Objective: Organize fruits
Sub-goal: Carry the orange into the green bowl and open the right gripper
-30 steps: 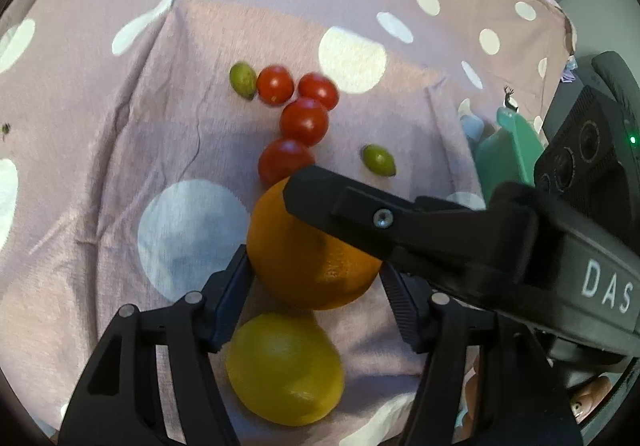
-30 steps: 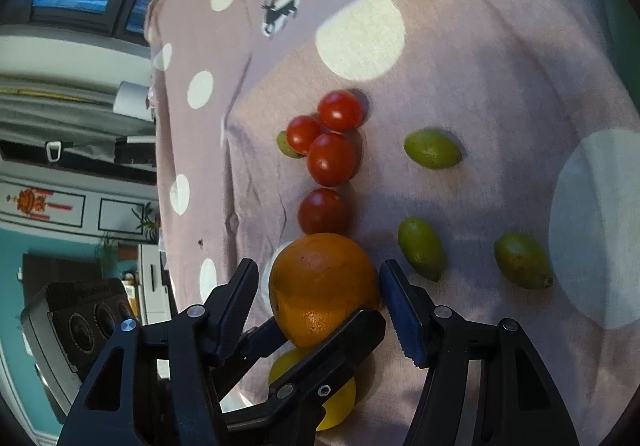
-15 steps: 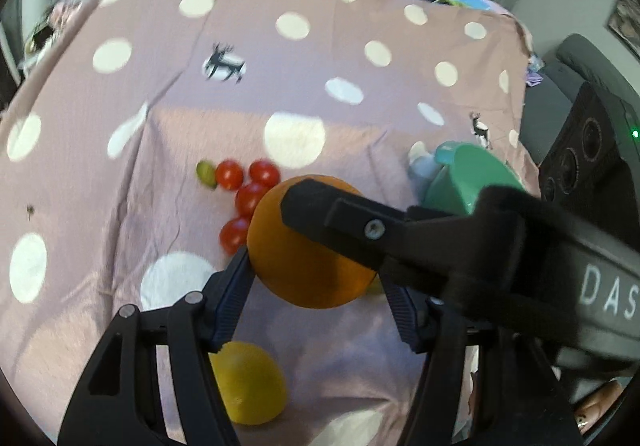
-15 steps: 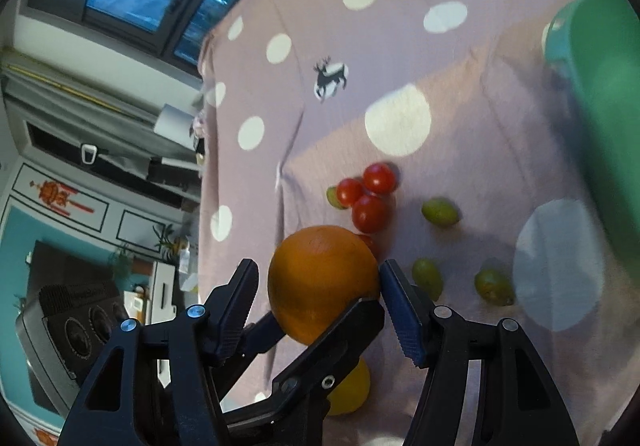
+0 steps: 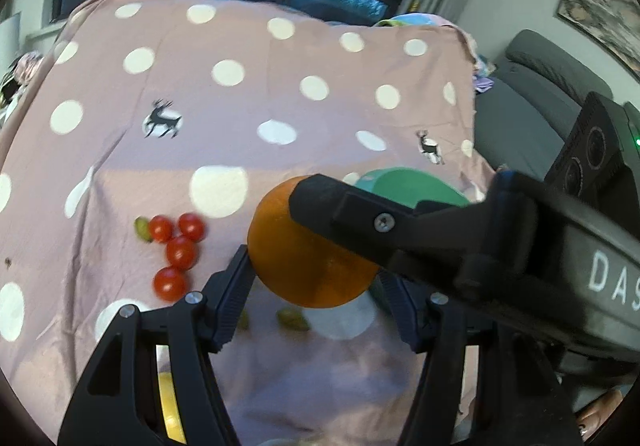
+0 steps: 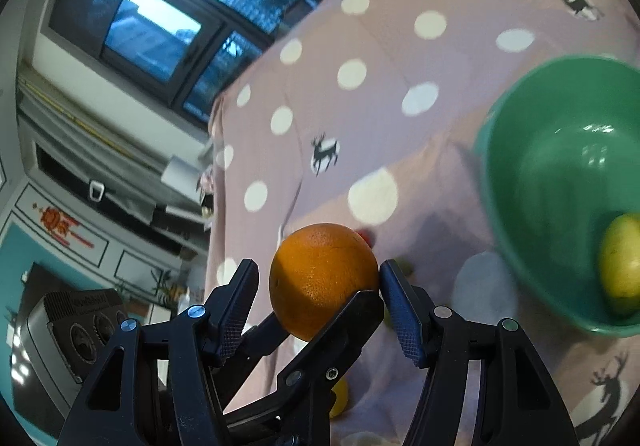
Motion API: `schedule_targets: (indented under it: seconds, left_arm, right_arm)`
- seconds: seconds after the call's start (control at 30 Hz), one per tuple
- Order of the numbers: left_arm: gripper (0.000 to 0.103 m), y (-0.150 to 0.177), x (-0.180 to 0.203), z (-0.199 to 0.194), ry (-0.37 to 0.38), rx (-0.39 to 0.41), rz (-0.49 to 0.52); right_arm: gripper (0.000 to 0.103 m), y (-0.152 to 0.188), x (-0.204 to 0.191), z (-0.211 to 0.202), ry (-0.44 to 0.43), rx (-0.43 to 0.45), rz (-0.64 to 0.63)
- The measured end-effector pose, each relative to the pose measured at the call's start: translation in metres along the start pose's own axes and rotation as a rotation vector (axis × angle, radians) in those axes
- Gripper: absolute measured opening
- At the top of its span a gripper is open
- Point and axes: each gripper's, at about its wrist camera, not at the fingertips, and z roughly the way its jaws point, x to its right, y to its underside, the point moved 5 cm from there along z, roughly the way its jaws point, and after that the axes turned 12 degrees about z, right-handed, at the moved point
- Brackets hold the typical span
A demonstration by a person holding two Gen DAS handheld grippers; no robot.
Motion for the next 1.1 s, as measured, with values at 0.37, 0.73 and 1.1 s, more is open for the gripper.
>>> schedule_targets:
  seconds: [0.37, 0.73, 1.1]
  left_arm:
    - [0.062, -0.011, 0.033, 0.014, 0.057, 0.026, 0.07]
    - [0.062, -0.017, 0.068, 0.038, 0.16, 0.005, 0.128]
    - [0.062, -0.014, 0.092, 0.066, 0.219, -0.041, 0.149]
  right_arm:
    - [0.063, -0.018, 0.02, -0.028, 0.008, 0.092, 0.043]
    - [0.063, -0.036, 0.049, -0.053, 0.065, 0.184, 0.117]
    - [0.063, -0.046, 0.079, -0.059, 0.139, 0.208, 0.183]
